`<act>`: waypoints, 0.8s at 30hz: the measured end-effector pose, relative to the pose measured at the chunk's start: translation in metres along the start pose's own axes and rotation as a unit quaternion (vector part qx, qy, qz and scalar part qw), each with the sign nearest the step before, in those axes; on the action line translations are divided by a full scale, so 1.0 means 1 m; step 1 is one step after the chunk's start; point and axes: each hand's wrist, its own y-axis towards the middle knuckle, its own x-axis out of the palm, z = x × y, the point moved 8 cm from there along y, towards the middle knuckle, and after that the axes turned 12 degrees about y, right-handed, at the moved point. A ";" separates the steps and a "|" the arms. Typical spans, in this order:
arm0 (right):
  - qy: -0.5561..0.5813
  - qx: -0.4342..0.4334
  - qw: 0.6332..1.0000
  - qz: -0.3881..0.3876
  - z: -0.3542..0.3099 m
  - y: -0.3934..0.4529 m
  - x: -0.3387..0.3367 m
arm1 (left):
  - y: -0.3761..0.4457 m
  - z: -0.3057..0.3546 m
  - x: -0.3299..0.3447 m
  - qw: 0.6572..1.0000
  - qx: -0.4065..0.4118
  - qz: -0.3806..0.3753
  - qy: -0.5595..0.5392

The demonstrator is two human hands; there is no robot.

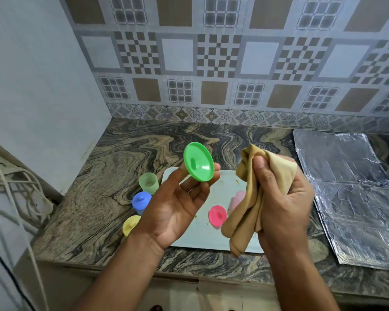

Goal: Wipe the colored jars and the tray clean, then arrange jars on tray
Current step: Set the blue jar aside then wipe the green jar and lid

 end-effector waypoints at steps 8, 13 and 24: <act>-0.012 0.011 1.000 -0.014 0.005 -0.002 0.003 | 0.013 0.041 -0.063 0.958 0.083 0.148 0.233; -0.019 0.020 0.999 -0.036 0.009 -0.005 0.008 | 0.029 0.112 -0.137 0.712 0.168 0.291 0.616; -0.081 0.022 0.996 -0.035 0.024 -0.009 0.004 | 0.091 0.098 -0.236 0.532 0.038 0.258 0.805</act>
